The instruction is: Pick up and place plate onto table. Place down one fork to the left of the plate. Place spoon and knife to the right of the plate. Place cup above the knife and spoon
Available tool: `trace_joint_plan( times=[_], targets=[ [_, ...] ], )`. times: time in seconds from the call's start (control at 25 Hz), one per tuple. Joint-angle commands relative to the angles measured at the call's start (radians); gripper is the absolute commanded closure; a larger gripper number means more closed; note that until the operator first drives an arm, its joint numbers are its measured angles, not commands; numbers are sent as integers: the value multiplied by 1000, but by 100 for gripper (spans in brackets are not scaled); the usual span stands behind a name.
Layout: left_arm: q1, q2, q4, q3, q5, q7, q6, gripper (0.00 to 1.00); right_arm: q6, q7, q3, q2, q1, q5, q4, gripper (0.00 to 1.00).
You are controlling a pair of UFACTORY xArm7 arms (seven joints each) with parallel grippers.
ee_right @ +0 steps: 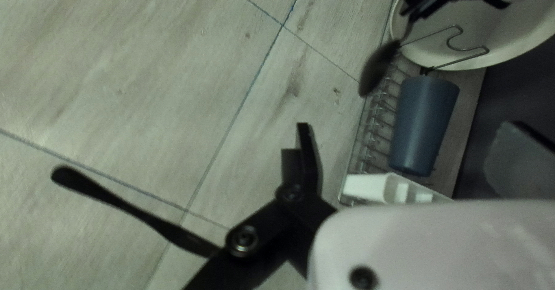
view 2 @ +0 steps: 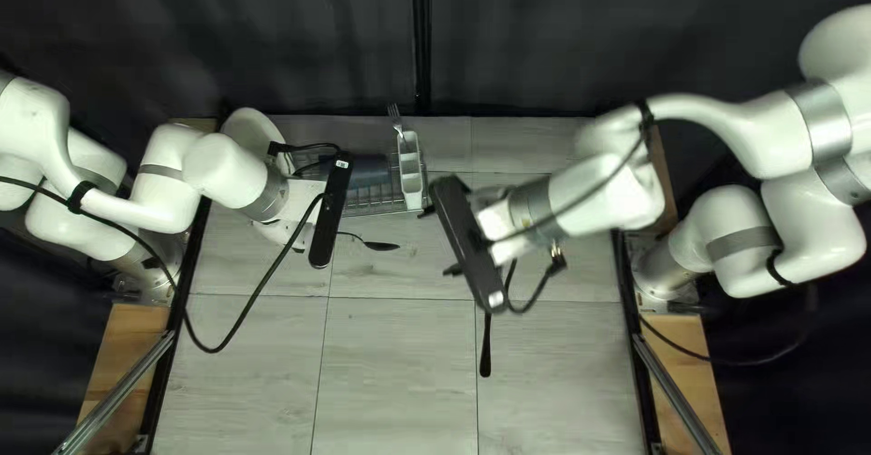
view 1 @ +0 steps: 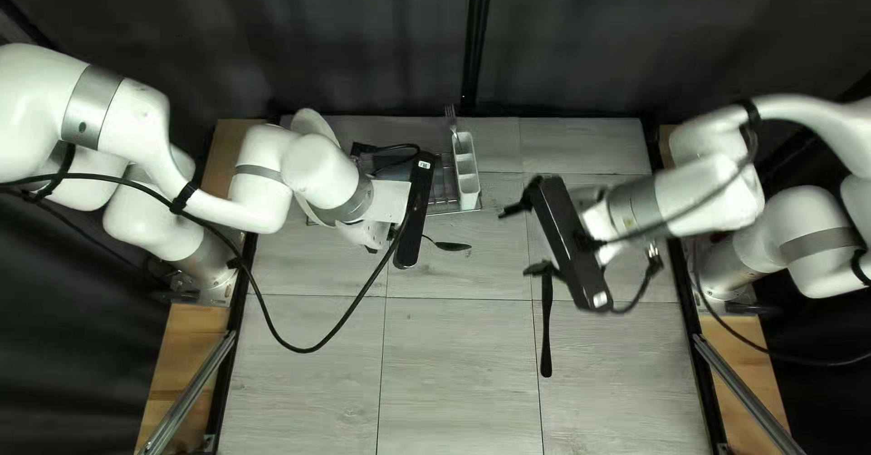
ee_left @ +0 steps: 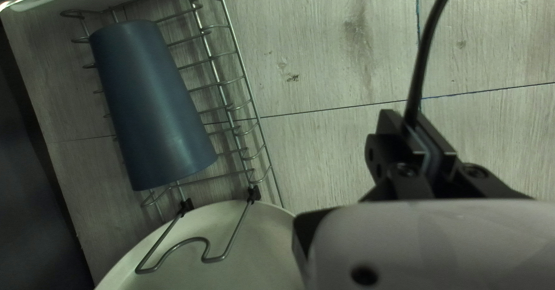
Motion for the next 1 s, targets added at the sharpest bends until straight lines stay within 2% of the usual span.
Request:
trace_joint_plan(
  times=[0.04, 0.2, 0.36, 0.48, 0.56, 0.76, 1.0],
  targets=[
    [9, 5, 11, -54, -8, -140, 45, 100, 204, -25, -29, 38, -13, 29, 116, 0],
    [4, 26, 42, -65, -18, -174, 77, 100, 347, -27, -45, 67, -37, 26, 204, 0],
    [4, 26, 42, -65, -18, -174, 77, 100, 458, -130, -138, 32, -76, 37, 241, 0],
    [4, 26, 42, -65, -18, -174, 77, 100, 522, -208, -211, 52, -93, 55, 288, 0],
    [8, 31, 46, -64, -33, -198, 87, 100, 563, -221, -232, 69, -104, 57, 311, 0],
    [-9, 106, 108, -133, -99, -443, 110, 100, 563, -221, -232, 69, -104, 57, 311, 0],
    [-6, 111, 103, -126, -110, -445, 100, 100, 563, -221, -232, 69, -104, 57, 311, 0]
  ],
)
